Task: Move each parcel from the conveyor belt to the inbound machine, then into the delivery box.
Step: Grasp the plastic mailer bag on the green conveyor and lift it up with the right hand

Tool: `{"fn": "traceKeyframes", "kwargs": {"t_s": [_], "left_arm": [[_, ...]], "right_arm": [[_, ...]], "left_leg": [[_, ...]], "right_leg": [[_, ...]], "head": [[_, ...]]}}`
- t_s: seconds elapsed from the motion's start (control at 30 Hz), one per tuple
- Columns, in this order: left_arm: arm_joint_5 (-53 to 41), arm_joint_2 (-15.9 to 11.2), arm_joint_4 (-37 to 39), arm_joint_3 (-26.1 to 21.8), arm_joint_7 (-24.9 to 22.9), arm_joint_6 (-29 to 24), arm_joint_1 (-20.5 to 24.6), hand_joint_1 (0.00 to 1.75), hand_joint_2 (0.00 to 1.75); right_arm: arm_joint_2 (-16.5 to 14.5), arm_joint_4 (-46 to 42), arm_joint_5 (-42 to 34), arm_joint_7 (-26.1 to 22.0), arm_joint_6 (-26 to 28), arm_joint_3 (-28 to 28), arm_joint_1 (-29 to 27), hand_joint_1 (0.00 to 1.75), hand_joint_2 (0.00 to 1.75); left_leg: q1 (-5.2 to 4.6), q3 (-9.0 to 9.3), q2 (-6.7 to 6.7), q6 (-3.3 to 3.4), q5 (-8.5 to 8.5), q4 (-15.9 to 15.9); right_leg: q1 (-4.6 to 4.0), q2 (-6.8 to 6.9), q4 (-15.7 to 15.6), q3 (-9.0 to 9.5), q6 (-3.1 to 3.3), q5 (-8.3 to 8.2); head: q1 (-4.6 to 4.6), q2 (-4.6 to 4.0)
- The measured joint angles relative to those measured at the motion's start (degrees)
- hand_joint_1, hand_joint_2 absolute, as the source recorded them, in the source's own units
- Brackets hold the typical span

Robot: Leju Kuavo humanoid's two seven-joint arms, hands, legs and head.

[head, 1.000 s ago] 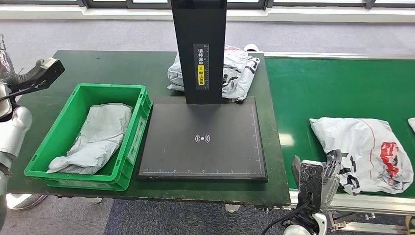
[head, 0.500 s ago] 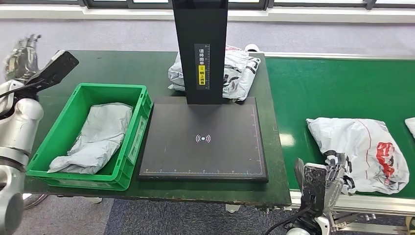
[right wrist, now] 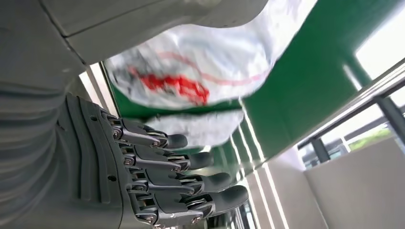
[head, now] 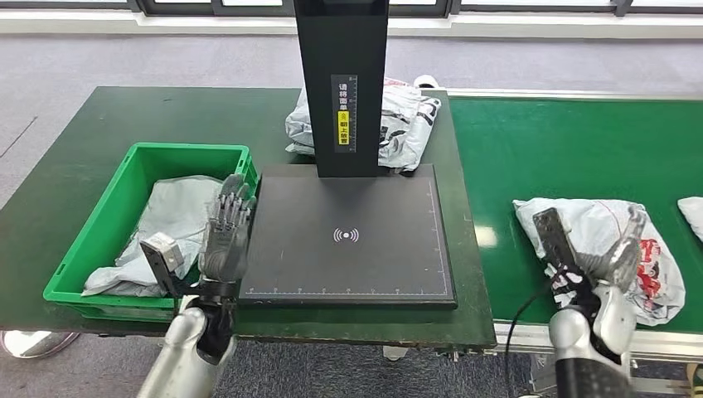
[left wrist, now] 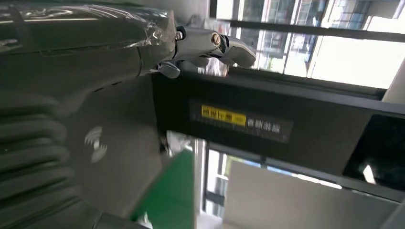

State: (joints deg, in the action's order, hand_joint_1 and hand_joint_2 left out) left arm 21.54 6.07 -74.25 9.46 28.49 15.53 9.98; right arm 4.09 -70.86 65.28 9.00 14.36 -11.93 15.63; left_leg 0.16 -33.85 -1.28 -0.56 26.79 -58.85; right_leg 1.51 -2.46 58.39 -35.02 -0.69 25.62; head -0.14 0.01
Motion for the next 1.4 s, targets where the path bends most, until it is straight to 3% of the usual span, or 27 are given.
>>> {"fn": "traceKeyframes", "kwargs": {"t_s": [0.1, 0.2, 0.4, 0.53, 0.6, 0.7, 0.87, 1.17, 1.33, 1.37, 1.4], "left_arm": [[0.44, 1.87, -0.22, 1.99, 0.09, 1.27, -1.19, 0.00, 1.75], [-0.15, 2.70, -0.17, 3.04, 0.39, 1.53, -1.49, 0.00, 1.75], [-0.97, 3.80, -1.51, 3.54, 1.07, 2.01, -3.82, 0.00, 1.75], [-1.65, 4.10, -3.16, 3.54, 1.08, 2.76, -5.47, 0.00, 1.75], [-2.00, 4.12, -3.62, 3.53, 1.08, 3.24, -6.27, 0.00, 1.75], [-2.84, 4.15, -3.47, 3.52, 1.43, 4.41, -6.81, 0.00, 1.75], [-3.94, 4.18, -2.07, 3.50, 2.60, 5.73, -6.82, 0.00, 1.75], [-4.21, 4.18, -0.61, 3.43, 2.91, 5.95, -6.90, 0.00, 1.75], [-4.65, 4.34, -0.21, 3.24, 2.85, 5.99, -6.93, 0.00, 1.75], [-4.75, 4.41, -0.10, 3.14, 2.84, 5.99, -6.94, 0.00, 1.75], [-4.83, 4.49, 0.00, 3.06, 2.84, 5.98, -6.96, 0.00, 1.75]], "right_arm": [[5.64, 11.82, 4.50, 0.38, -1.47, -0.20, 8.49, 0.00, 1.75], [9.24, 19.75, 7.05, 0.55, -1.99, -0.19, 13.23, 0.00, 1.75], [13.13, 35.40, 13.28, 5.18, -6.91, 1.16, 25.32, 0.00, 1.75], [13.80, 43.08, 17.54, 9.46, -12.22, 4.88, 30.98, 0.00, 1.75], [13.81, 45.53, 18.61, 10.90, -15.61, 6.38, 32.30, 0.00, 1.75], [13.81, 48.55, 19.87, 11.42, -25.02, 8.03, 33.50, 0.00, 1.75], [13.70, 52.10, 21.10, 8.34, -36.91, 10.01, 33.47, 0.00, 1.75], [13.42, 54.33, 21.22, 6.90, -40.26, 10.98, 33.21, 0.00, 1.75], [13.12, 54.67, 22.41, 4.26, -45.24, 11.77, 33.23, 0.00, 1.75], [12.96, 54.74, 22.86, 3.70, -46.60, 12.07, 33.28, 0.15, 1.75], [12.76, 54.80, 23.29, 3.20, -48.05, 12.46, 33.38, 0.59, 1.75]], "left_leg": [[-0.03, -0.12, -0.33, 0.17, -0.15, -0.03], [-0.02, -0.30, -0.90, 0.14, -0.33, -0.02], [0.01, -0.42, -1.01, 0.15, -0.47, 0.00], [0.02, -0.41, -1.00, 0.15, -0.47, 0.00], [0.03, -0.42, -1.06, 0.15, -0.47, 0.00], [0.04, -0.43, -1.08, 0.15, -0.47, 0.00], [0.04, -0.44, -1.07, 0.15, -0.47, 0.00], [0.04, -0.43, -1.07, 0.15, -0.47, 0.00], [0.04, -0.44, -1.06, 0.15, -0.47, 0.00], [0.04, -0.44, -1.06, 0.15, -0.47, 0.00], [0.05, -0.45, -1.06, 0.15, -0.47, 0.00]], "right_leg": [[0.04, 0.30, 0.00, 0.01, -0.13, -0.08], [0.00, 0.77, 0.01, 0.05, -0.15, -0.08], [0.04, 0.90, 0.05, -0.08, -0.15, -0.08], [0.04, 0.88, 0.05, -0.11, -0.15, -0.07], [0.04, 0.92, 0.05, -0.11, -0.15, -0.07], [0.04, 0.94, 0.05, -0.10, -0.15, -0.07], [0.06, 0.92, 0.05, -0.11, -0.16, -0.07], [0.06, 0.92, 0.05, -0.11, -0.16, -0.07], [0.06, 0.92, 0.05, -0.10, -0.16, -0.07], [0.06, 0.92, 0.05, -0.10, -0.16, -0.07], [0.05, 0.92, 0.05, -0.10, -0.16, -0.07]], "head": [[-0.01, -0.01], [0.02, 0.00], [0.01, -0.01], [-0.01, 0.01], [-0.01, 0.00], [-0.01, 0.00], [-0.01, -0.01], [-0.01, -0.01], [-0.01, 0.00], [-0.01, 0.00], [-0.01, 0.00]]}}
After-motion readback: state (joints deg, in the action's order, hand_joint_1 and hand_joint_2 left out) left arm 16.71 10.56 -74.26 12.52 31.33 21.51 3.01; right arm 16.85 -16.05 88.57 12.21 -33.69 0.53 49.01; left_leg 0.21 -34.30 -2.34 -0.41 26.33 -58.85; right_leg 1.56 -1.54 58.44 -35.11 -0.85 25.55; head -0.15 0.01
